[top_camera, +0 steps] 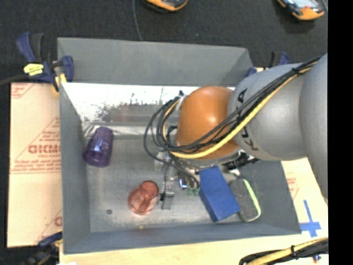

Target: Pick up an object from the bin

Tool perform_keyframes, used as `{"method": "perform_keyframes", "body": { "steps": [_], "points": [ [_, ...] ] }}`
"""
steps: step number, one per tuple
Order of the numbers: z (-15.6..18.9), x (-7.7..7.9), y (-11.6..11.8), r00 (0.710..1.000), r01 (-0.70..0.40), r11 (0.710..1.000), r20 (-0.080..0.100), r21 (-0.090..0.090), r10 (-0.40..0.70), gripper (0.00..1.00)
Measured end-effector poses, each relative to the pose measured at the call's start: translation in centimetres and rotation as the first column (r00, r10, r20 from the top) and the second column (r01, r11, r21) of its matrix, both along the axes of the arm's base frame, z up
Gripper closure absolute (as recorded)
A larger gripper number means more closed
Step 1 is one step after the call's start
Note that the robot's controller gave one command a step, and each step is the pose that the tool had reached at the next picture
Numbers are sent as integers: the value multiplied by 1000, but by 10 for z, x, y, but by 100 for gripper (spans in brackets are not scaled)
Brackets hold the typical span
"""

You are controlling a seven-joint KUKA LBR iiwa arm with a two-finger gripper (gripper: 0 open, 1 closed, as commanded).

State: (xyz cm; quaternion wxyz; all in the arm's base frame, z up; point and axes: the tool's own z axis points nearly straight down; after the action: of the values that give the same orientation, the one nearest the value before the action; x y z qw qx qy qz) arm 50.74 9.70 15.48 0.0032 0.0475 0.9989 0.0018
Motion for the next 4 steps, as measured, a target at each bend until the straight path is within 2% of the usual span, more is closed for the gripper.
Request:
{"method": "perform_keyframes", "body": {
  "steps": [1,2,3,4],
  "points": [
    [-68,6,41,1000,16,1000,3,1,-16,0],
    [-82,-4,38,999,-27,1000,16,3,27,100],
    [-82,-4,38,1000,-27,1000,16,3,27,100],
    [-82,-13,2,999,41,999,23,9,-42,100]
  ]
}}
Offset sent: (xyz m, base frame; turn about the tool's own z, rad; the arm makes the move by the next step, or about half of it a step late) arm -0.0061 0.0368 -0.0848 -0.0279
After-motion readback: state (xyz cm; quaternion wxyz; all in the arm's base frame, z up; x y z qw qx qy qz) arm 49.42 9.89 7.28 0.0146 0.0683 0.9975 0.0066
